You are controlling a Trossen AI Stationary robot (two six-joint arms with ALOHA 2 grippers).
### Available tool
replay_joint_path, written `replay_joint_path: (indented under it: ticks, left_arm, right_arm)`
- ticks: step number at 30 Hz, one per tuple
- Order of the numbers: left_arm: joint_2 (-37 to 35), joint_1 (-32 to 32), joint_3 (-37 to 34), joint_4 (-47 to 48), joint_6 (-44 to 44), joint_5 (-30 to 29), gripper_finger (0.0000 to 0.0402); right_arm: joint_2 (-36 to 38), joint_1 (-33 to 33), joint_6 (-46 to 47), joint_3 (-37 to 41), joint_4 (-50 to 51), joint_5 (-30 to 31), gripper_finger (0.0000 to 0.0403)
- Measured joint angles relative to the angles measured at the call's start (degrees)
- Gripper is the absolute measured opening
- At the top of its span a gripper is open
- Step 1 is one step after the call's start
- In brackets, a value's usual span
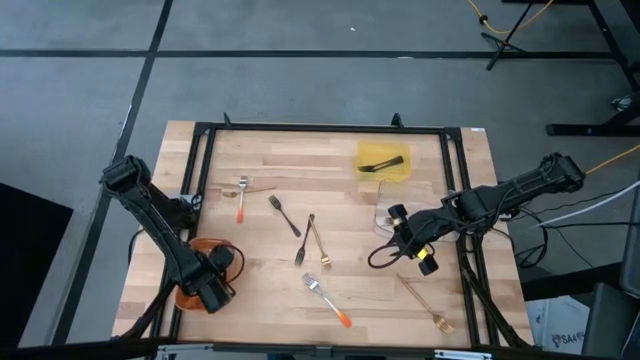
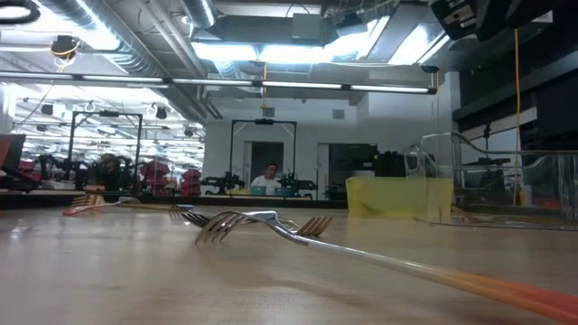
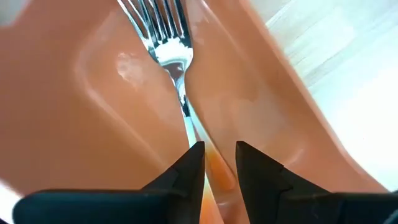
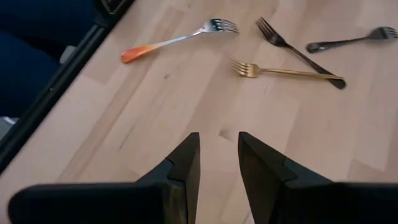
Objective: Sort silverware by color (type)
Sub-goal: Put the gold fork into the transparent bin
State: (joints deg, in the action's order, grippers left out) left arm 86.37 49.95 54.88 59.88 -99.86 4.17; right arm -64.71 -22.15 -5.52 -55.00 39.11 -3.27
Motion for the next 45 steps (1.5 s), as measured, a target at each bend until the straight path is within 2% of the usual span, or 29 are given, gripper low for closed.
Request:
replay_joint_path:
  ticks: [7,11,18,28,36,45]
  left_arm:
    - [-0.1,0.0,5.7,7.7,0.1,-6.8,0.0085]
    - [-0.1,0.0,7.5,8.2,-0.3,-11.8,0.0085]
    - [-0.1,0.0,8.0,8.1,-4.1,-16.4,0.0085]
    - [-0.1,-0.1,8.0,8.0,-5.0,-17.2,0.0085]
    - [-0.1,-0.1,8.0,8.0,-5.0,-17.2,0.0085]
    - [-0.1,-0.1,8.0,8.0,-4.6,-17.6,0.0085]
  right_arm:
    - [0.0,-2.3,-7.0,0.0,0.0,-1.8,0.0099]
    - [-1.3,-7.5,-13.0,0.0,0.0,-0.7,0.0099]
    - [-6.4,-16.2,-14.5,0.0,1.4,3.4,0.0099]
    - [-16.4,-25.3,-14.6,0.0,12.7,3.3,0.0099]
    - [-23.7,-30.5,-15.5,0.0,13.5,3.7,0.0099]
    - [-26.4,-35.1,-16.2,0.0,11.1,6.3,0.0099]
